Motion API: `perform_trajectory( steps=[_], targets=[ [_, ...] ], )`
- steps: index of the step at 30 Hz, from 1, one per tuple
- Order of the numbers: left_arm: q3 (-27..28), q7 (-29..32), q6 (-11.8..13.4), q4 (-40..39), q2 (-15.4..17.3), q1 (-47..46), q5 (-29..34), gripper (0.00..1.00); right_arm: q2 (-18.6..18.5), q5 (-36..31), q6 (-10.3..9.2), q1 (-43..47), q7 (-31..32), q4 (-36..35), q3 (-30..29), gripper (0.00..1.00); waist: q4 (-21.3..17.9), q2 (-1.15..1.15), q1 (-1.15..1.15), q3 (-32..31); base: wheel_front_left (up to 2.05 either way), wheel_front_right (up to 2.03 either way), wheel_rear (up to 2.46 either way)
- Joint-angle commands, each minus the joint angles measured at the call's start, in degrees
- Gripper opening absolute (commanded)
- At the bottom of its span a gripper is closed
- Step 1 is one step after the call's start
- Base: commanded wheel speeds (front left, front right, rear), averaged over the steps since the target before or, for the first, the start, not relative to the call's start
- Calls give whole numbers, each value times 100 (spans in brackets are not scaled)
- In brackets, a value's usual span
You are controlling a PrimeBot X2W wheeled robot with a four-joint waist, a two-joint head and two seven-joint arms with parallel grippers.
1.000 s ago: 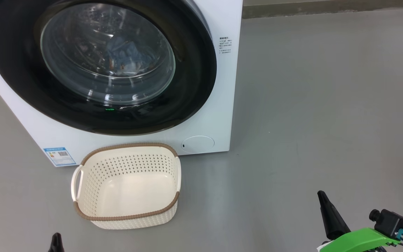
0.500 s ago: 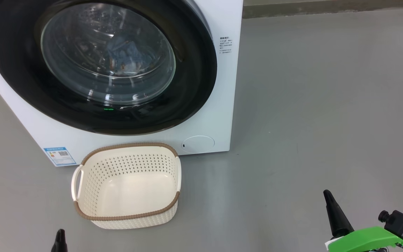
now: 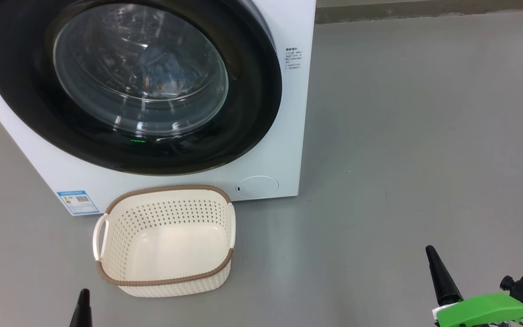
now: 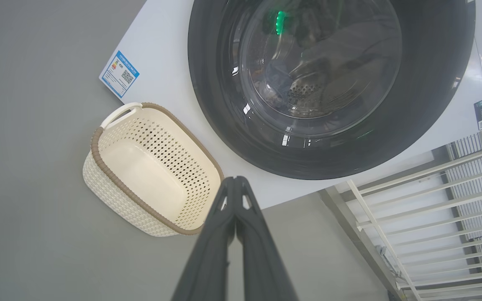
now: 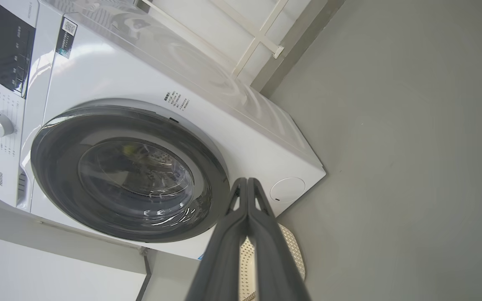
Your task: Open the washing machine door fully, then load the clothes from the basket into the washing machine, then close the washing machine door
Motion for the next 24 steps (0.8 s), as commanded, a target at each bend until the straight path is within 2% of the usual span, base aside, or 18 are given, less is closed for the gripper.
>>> perform_trajectory(
  steps=[1,24],
  targets=[
    [97,32,-62,-90,107,-263,-155,0,-13,182,-20,-258,43,-173,42,0,1,0,0,0,0,0,0],
    [92,418,-195,178,142,-637,-1646,0,3,1607,-27,-319,435,-214,-159,0,10,0,0,4,0,0,0]
  ],
)
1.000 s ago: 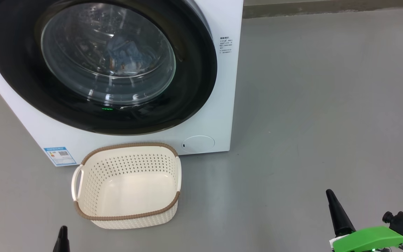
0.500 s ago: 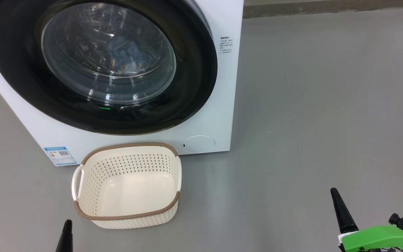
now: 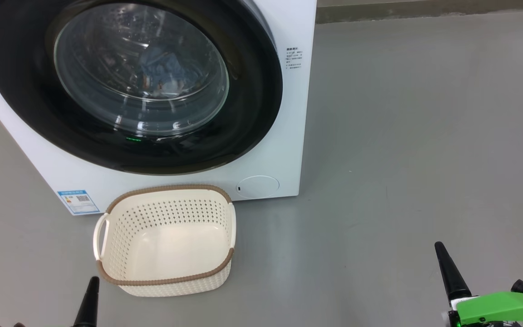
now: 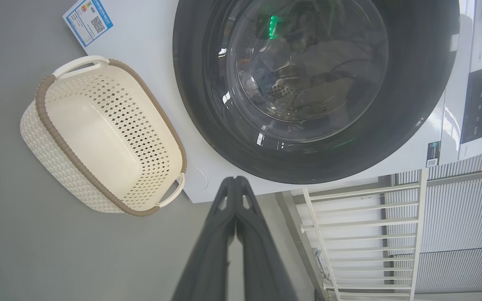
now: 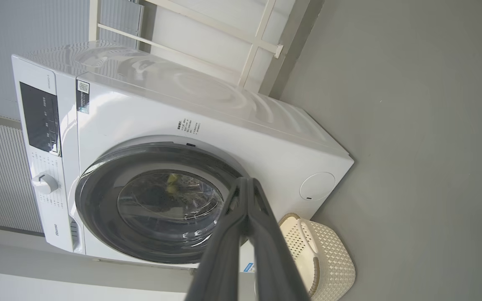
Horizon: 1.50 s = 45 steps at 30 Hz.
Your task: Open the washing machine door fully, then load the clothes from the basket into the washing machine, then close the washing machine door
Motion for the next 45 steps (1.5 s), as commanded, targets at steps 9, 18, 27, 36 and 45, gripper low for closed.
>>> perform_trajectory(
  steps=[9,18,27,36,45],
  targets=[
    [123,184,-105,3,129,-436,-674,0,-7,705,-27,-295,188,-188,-7,0,4,0,0,1,0,0,0],
    [122,336,-157,109,143,-583,-1259,0,0,1263,-30,-319,343,-204,-88,0,8,0,0,3,0,0,0],
    [120,470,-203,202,155,-712,-1776,0,6,1756,-32,-340,480,-218,-159,0,11,0,0,4,0,0,0],
    [119,510,-216,229,159,-751,-1930,0,11,1900,-33,-347,524,-222,-184,0,12,0,0,4,0,0,0],
    [119,510,-216,229,159,-751,-1930,0,14,1896,-33,-348,528,-222,-189,0,12,0,0,4,0,0,0]
  ],
)
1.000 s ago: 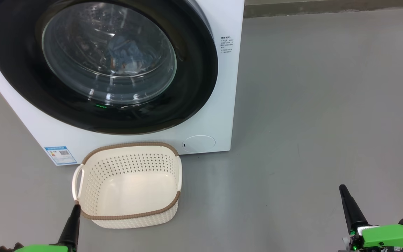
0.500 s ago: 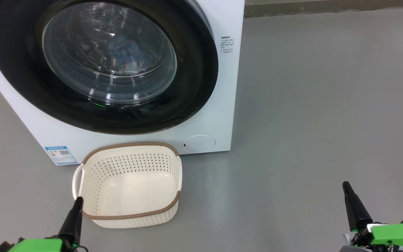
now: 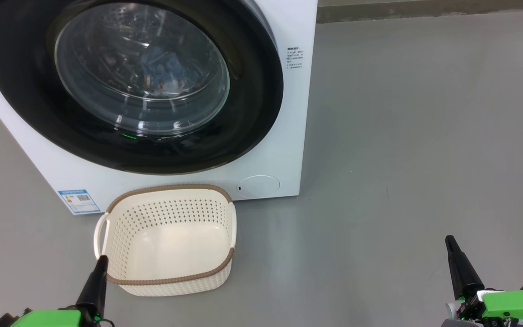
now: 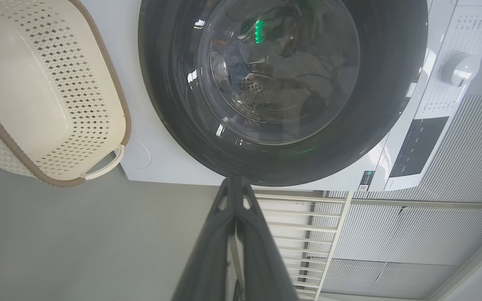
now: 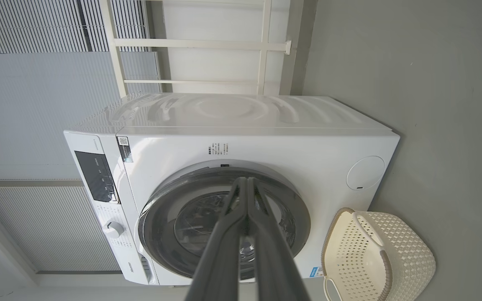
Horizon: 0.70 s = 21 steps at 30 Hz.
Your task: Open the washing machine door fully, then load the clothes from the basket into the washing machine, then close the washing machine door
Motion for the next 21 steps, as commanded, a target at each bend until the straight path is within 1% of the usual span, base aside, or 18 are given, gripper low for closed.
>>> perform_trajectory(
  steps=[1,21],
  targets=[
    [164,34,-57,-107,125,-240,-49,0,-14,17,10,-261,33,-174,115,0,0,0,0,0,0,0,0],
    [164,34,-57,-108,125,-240,-49,0,-9,11,10,-262,39,-173,108,0,0,0,0,0,0,0,0]
  ],
)
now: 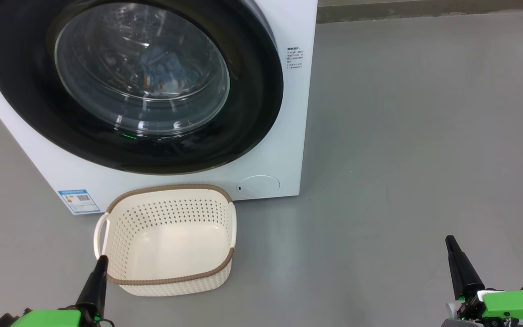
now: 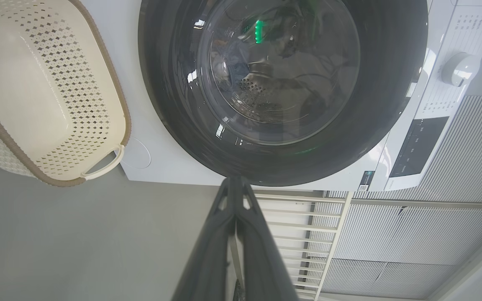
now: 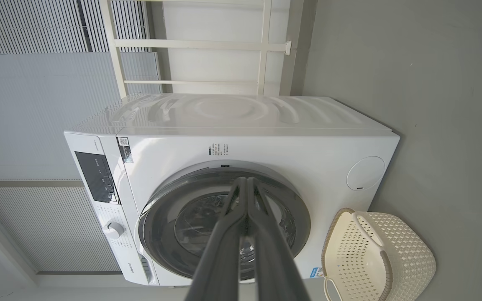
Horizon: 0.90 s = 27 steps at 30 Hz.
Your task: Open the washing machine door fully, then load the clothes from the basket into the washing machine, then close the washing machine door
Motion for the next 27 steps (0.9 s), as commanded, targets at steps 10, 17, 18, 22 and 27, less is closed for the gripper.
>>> perform_trajectory(
  steps=[10,17,18,22,27],
  targets=[
    [165,34,-57,-108,123,-240,-49,0,-10,8,10,-263,42,-173,114,0,0,0,0,0,0,0,0],
    [165,34,-57,-108,123,-240,-49,0,-9,7,10,-263,43,-173,112,0,0,0,0,0,0,0,0],
    [165,34,-57,-108,123,-240,-49,0,-8,6,10,-263,44,-173,112,0,0,0,0,0,0,0,0],
    [165,34,-57,-108,123,-240,-49,0,-8,5,10,-263,44,-173,111,0,0,0,0,0,0,0,0],
    [165,34,-57,-108,123,-240,-49,0,-7,4,10,-263,45,-173,110,0,0,0,0,0,0,0,0]
  ],
)
